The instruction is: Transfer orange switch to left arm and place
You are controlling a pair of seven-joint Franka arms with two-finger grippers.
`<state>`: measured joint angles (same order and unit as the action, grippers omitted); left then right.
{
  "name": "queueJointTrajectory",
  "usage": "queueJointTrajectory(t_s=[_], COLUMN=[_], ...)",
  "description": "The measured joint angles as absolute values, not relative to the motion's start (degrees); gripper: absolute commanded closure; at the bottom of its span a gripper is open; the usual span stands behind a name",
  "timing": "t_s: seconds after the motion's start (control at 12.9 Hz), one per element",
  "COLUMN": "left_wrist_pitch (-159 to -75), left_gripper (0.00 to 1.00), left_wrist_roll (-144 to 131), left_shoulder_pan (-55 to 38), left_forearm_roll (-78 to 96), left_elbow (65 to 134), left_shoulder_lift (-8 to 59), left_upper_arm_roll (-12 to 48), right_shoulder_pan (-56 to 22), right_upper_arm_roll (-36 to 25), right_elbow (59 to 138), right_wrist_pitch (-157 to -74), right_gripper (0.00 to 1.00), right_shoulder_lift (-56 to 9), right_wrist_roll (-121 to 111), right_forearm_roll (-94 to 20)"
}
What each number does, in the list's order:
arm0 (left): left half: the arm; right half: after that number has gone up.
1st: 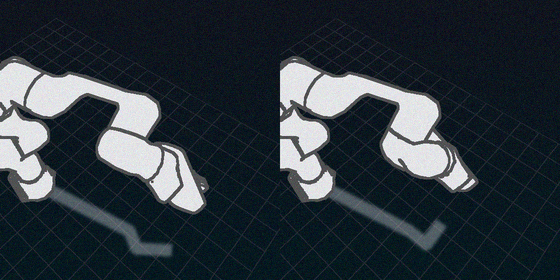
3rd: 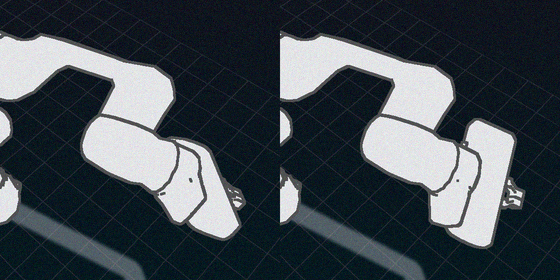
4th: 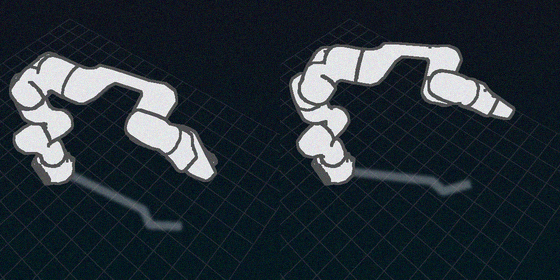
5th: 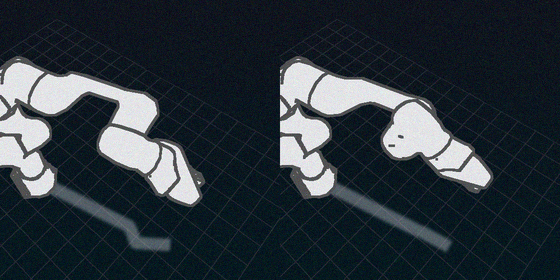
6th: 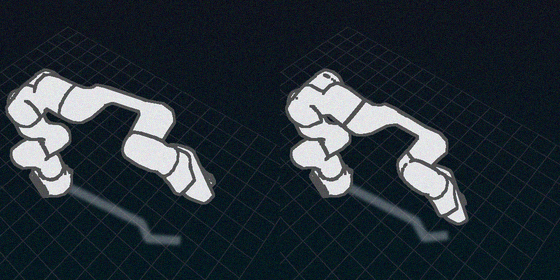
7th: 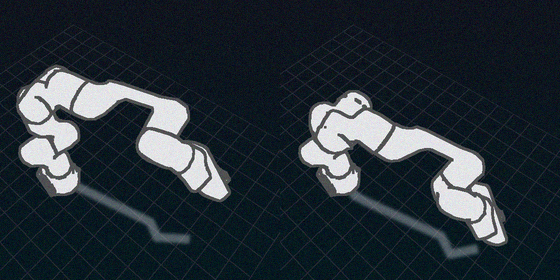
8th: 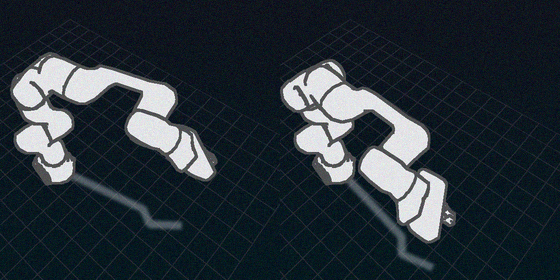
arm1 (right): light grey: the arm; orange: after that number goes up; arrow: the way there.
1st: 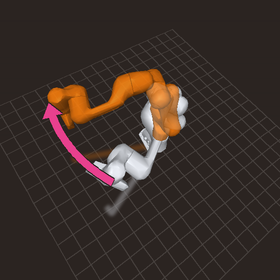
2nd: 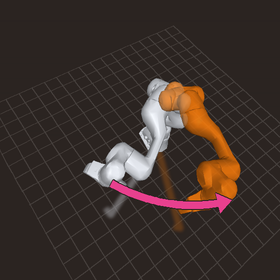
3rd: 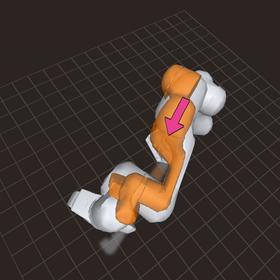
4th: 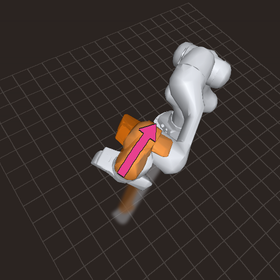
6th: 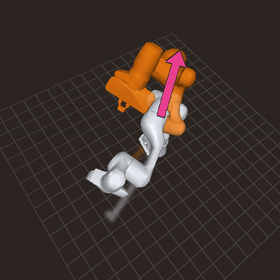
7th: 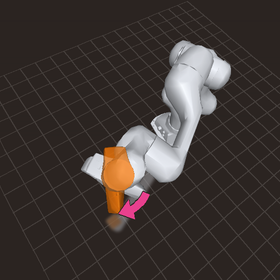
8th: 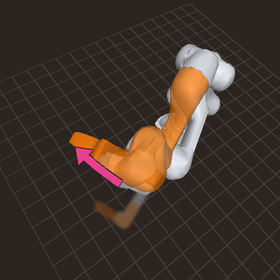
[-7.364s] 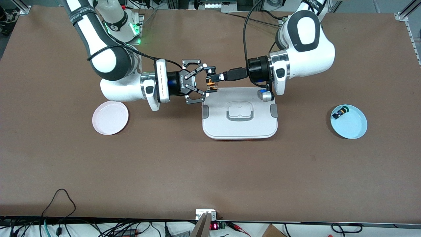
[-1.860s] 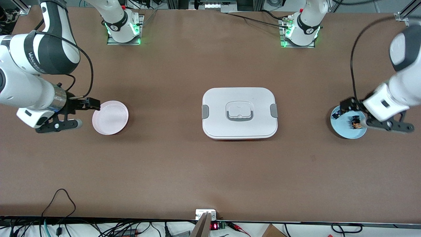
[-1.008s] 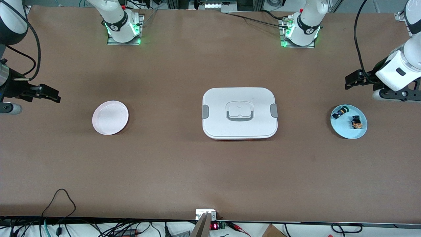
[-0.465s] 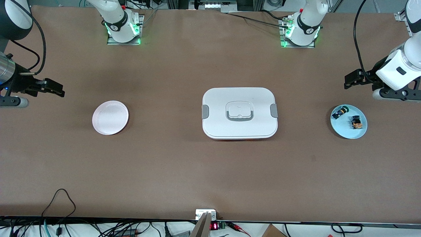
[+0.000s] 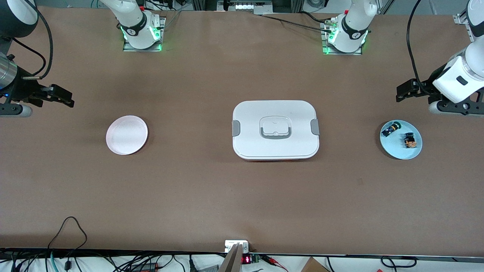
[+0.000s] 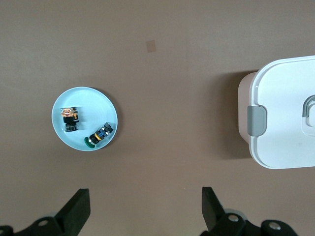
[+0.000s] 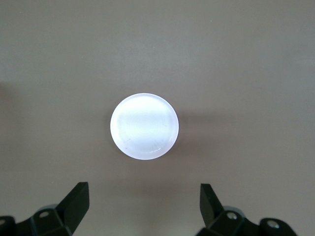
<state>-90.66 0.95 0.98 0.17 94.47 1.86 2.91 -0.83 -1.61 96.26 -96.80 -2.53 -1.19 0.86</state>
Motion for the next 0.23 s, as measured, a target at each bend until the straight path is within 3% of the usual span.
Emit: queueJointTrajectory(t_s=[0.23], left_wrist_pitch=[-90.66], left_gripper=[0.0], left_wrist_roll=[0.95], left_shoulder_pan=[0.98], left_forearm_roll=[0.17], left_elbow=[94.47], left_shoulder_lift=[1.84], left_upper_arm_roll=[2.91], right_shoulder_pan=[-0.82], right_upper_arm_roll=[-1.5], right_elbow=[96.26], right_wrist_pitch=[-96.78], right_gripper=[0.0], right_shoulder_lift=[-2.55], right_wrist_roll=[-1.4], right_forearm_roll=[0.86])
